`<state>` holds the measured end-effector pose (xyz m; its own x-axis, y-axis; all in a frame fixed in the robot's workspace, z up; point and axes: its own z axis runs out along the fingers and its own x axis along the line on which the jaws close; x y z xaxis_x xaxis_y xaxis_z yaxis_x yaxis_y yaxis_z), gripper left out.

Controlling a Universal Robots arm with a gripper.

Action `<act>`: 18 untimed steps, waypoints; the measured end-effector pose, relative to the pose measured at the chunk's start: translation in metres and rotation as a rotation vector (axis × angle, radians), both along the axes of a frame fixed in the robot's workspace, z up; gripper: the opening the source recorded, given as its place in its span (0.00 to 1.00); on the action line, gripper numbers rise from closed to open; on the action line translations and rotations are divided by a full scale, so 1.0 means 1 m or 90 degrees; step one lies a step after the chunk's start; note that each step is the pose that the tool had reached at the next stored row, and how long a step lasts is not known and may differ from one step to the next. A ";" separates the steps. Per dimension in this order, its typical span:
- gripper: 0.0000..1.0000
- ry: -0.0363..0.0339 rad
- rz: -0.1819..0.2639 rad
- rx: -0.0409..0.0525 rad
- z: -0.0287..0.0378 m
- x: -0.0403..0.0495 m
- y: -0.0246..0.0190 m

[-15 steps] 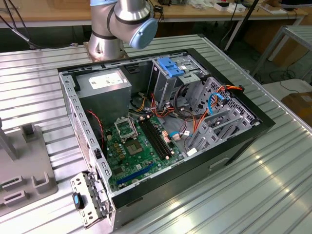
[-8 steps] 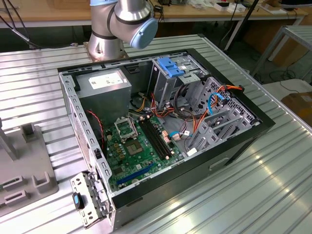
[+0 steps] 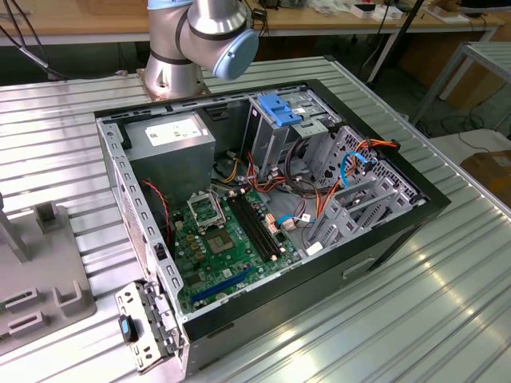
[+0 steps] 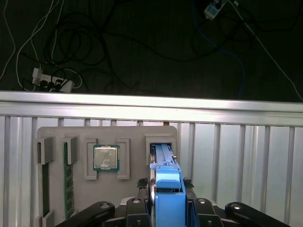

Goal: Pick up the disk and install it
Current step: 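Pick up the disk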

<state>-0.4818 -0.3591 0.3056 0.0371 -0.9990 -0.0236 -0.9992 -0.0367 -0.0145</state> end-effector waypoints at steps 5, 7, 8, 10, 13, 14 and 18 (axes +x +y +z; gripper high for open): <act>0.37 0.0000 0.000 0.0000 0.0037 0.0000 -0.0002; 0.37 0.0000 0.000 0.0000 0.0087 0.0000 -0.0002; 0.37 0.0000 0.000 0.0000 0.0134 0.0000 -0.0002; 0.37 -0.0001 0.000 0.0000 0.0237 0.0000 -0.0002; 0.37 -0.0003 0.000 0.0000 0.0424 0.0000 -0.0002; 0.37 -0.0004 0.000 0.0000 0.0503 0.0000 -0.0002; 0.37 -0.0008 0.000 0.0000 0.0777 0.0000 -0.0002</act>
